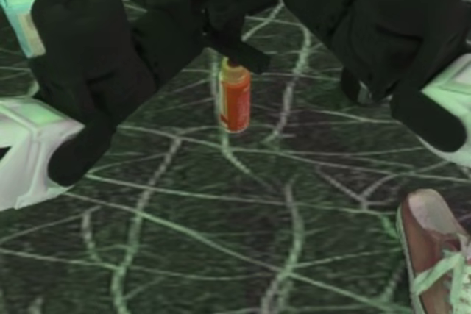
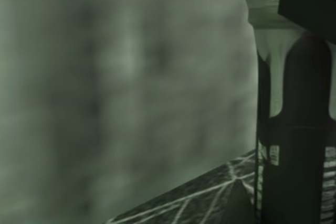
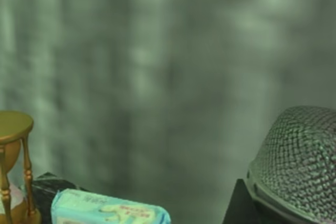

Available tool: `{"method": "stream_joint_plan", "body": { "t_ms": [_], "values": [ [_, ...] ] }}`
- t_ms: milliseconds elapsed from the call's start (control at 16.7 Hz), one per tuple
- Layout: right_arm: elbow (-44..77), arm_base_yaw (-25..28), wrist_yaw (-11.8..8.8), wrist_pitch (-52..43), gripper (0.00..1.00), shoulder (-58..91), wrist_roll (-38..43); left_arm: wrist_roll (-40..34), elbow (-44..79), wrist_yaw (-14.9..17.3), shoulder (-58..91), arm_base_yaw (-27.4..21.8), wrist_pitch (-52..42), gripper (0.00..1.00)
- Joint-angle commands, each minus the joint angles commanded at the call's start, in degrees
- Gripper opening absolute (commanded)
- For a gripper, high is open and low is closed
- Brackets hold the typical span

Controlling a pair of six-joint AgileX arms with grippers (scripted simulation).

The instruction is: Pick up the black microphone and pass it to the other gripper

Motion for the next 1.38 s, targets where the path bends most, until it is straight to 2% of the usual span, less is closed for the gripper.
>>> {"method": "stream_joint_plan", "body": {
  "t_ms": [540,1020,1080,1140,1380],
  "values": [
    [0.00,0.00,0.00,0.00,0.00,0.00,0.00,0.00,0.00,0.00,0.00,0.00,0.00,0.98],
    [0.00,0.00,0.00,0.00,0.00,0.00,0.00,0.00,0.00,0.00,0.00,0.00,0.00,1.00],
    [0.56,0.02,0.90,0.22,0.00,-1.32,-0.56,0.73,-0.74,-2.10,0.59,2.44,-0.04,1.00],
    [0.44,-0.07,0.78,0.20,0.00,-1.42,-0.56,0.73,-0.91,-2.07,0.41,2.47,-0.10,1.00],
    [-2.12,-2.45,-1.92,0.01,0.00,-4.11,-0.40,0.68,-5.81,-1.55,-5.84,3.77,-1.52,1.00]
  ]
}}
